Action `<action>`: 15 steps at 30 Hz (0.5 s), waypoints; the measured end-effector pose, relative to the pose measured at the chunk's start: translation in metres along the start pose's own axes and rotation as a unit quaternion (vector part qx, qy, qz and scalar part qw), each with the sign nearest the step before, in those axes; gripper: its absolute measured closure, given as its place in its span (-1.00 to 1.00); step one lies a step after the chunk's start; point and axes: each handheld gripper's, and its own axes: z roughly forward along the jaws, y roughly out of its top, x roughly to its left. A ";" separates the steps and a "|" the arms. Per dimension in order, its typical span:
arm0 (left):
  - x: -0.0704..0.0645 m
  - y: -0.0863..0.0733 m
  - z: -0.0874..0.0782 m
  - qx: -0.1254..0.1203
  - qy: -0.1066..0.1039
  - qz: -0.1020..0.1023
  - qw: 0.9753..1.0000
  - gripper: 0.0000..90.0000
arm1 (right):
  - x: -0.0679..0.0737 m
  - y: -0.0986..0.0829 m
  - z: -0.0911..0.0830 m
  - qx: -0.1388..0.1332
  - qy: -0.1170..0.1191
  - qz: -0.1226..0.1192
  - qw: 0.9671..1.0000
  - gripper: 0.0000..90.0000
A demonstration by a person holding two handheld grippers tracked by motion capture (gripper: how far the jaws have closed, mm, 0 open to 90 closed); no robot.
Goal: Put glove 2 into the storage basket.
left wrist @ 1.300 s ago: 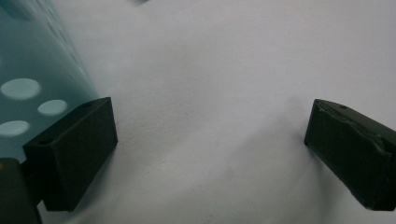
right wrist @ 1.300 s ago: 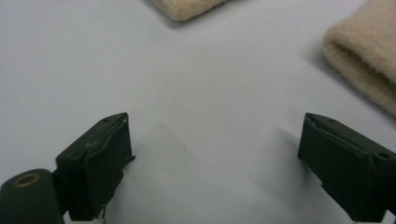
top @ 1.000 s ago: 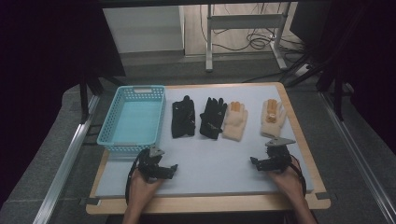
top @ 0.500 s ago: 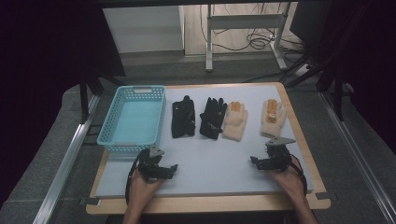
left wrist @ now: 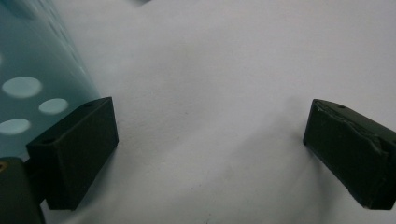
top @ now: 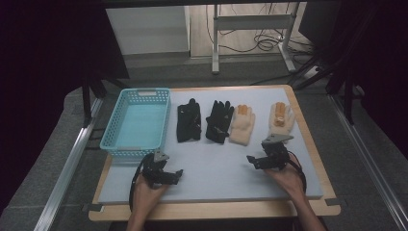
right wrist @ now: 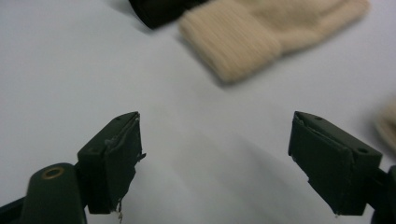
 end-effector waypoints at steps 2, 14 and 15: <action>0.000 0.000 0.000 0.000 0.000 0.000 1.000 -0.92 | 0.005 0.011 0.005 -0.001 0.011 -0.005 1.000 -0.56; 0.000 0.000 0.000 0.000 0.000 0.000 1.000 -0.91 | 0.034 0.084 0.049 -0.012 0.070 -0.040 0.997 -0.02; 0.000 0.000 0.000 0.000 0.000 0.000 1.000 -0.91 | 0.037 0.091 0.053 -0.013 0.072 -0.042 0.996 0.03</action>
